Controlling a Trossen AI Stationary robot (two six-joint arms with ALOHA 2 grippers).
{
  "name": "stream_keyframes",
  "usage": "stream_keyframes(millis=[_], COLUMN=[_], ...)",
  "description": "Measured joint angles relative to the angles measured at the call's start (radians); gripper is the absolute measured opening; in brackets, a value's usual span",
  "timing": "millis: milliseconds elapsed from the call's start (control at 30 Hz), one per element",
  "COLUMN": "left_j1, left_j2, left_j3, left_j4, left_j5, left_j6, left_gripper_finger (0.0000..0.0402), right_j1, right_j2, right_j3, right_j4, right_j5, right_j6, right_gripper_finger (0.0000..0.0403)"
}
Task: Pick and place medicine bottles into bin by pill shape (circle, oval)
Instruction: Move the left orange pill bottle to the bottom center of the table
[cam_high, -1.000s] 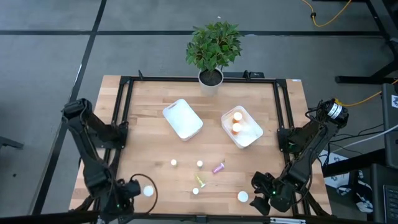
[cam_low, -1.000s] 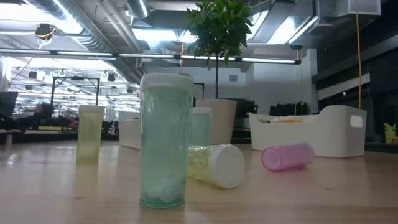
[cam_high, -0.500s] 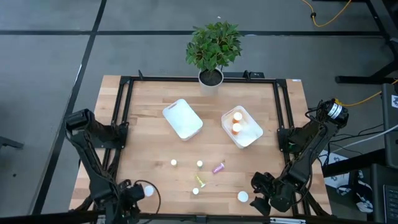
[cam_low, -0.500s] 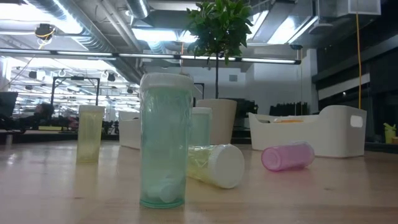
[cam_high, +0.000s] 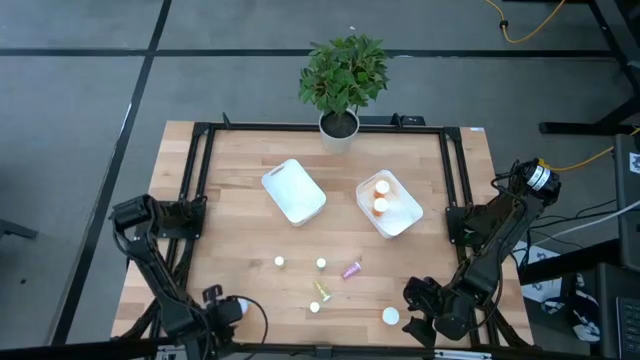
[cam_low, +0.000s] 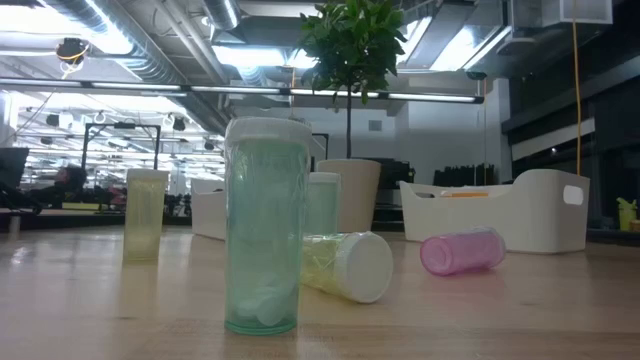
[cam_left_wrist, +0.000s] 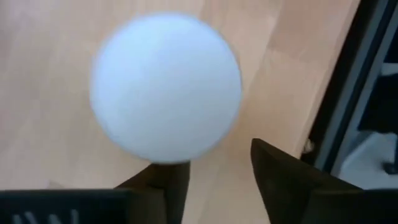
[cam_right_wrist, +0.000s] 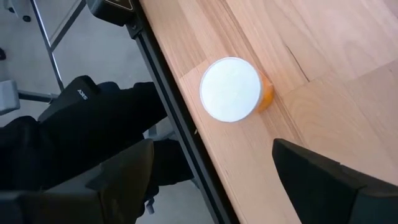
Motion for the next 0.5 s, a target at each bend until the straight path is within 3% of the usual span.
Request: stream_keyframes(millis=[200,500], left_j1=[-0.007,0.064], left_j2=[-0.001,0.000], left_j3=[0.000,0.000], left_j4=[-0.046,-0.046], left_j5=[-0.012,-0.077], left_j6=[0.016,0.134], left_gripper_finger=[0.0110,0.0081], right_j1=[0.000,0.000], right_j2=[0.000,0.000], right_j3=[0.000,0.000], right_j4=[0.001,0.001], right_j5=[0.000,0.000], right_j6=[0.001,0.001], right_gripper_finger=[0.0330,0.0330])
